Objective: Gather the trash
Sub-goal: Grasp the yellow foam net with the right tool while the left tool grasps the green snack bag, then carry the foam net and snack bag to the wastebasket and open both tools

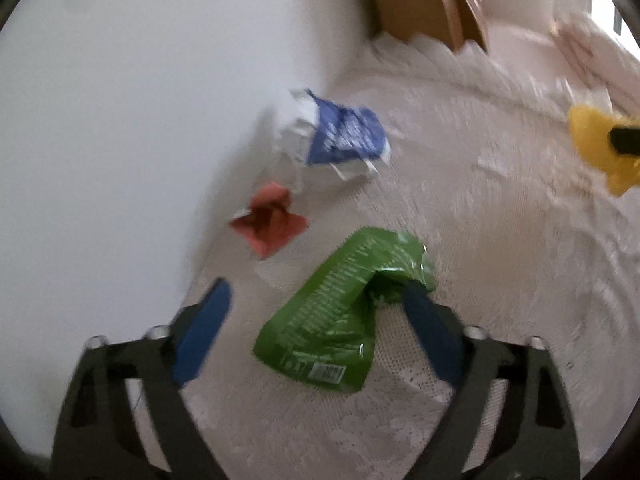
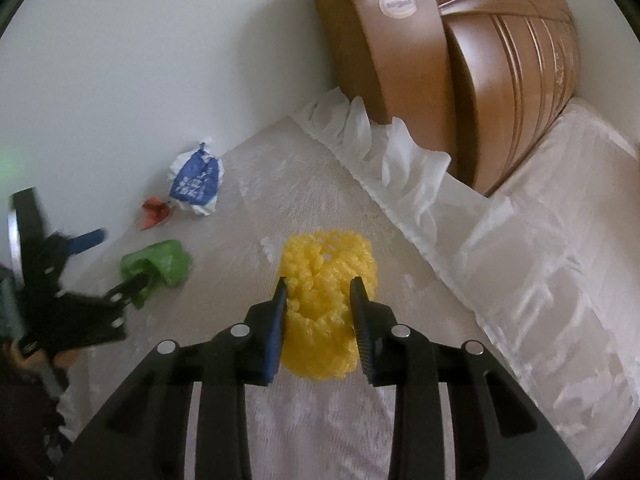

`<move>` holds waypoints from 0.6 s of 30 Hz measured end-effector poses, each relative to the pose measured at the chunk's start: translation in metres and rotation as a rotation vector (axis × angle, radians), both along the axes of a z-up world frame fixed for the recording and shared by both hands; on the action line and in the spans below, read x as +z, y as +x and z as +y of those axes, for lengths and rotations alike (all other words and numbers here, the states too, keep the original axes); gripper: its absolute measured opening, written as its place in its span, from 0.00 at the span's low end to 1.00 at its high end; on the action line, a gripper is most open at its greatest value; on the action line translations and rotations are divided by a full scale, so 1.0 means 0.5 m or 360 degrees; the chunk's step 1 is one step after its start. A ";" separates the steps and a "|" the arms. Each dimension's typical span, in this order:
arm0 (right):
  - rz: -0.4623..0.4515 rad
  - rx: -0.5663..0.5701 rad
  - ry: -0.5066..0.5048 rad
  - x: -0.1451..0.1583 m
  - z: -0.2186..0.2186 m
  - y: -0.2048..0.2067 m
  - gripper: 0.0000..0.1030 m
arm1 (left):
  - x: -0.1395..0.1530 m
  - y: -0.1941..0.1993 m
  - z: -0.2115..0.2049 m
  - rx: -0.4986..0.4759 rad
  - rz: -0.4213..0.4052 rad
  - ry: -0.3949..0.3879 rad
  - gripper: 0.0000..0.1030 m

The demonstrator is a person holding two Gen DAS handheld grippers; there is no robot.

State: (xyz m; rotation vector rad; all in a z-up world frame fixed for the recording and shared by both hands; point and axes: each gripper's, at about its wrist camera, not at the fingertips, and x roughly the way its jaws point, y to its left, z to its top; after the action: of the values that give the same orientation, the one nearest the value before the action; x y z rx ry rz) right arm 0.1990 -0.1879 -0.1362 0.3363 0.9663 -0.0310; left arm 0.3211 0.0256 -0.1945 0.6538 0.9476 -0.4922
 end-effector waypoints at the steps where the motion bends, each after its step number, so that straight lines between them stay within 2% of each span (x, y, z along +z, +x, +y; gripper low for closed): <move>1: 0.0000 -0.0001 -0.0001 0.002 0.000 -0.005 0.30 | -0.008 0.006 -0.002 -0.0008 0.0023 0.0015 0.65; 2: 0.0000 -0.0005 0.0002 0.005 0.000 -0.016 0.30 | -0.014 0.008 -0.003 -0.0015 0.0038 0.0021 0.59; 4: 0.0002 -0.0014 0.0012 0.010 0.000 -0.038 0.30 | -0.015 0.011 0.001 -0.0018 0.0054 -0.0019 0.55; 5: 0.0005 -0.0020 0.0020 0.011 -0.001 -0.050 0.30 | -0.015 0.013 0.003 -0.0015 0.0073 -0.0033 0.47; 8: 0.0020 -0.0036 0.0035 0.010 -0.004 -0.076 0.30 | -0.009 0.011 0.016 0.0015 0.0098 -0.0102 0.40; 14: 0.0024 -0.0069 0.0073 0.013 -0.011 -0.128 0.30 | 0.013 -0.014 0.040 0.0103 0.0083 -0.0207 0.34; 15: 0.0020 -0.0076 0.0081 0.015 -0.012 -0.137 0.30 | 0.016 -0.015 0.042 0.0109 0.0094 -0.0228 0.26; 16: 0.0018 -0.0079 0.0088 0.016 -0.012 -0.142 0.30 | 0.021 -0.020 0.047 0.0126 0.0133 -0.0267 0.26; 18: 0.0001 -0.0087 0.0099 0.026 -0.013 -0.161 0.30 | 0.036 -0.036 0.056 0.0159 0.0101 -0.0291 0.26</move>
State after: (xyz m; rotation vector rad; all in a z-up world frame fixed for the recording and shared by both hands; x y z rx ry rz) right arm 0.1186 -0.1944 -0.1232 0.4203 0.9597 -0.0511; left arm 0.3029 0.0536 -0.1767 0.4262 0.9771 -0.5065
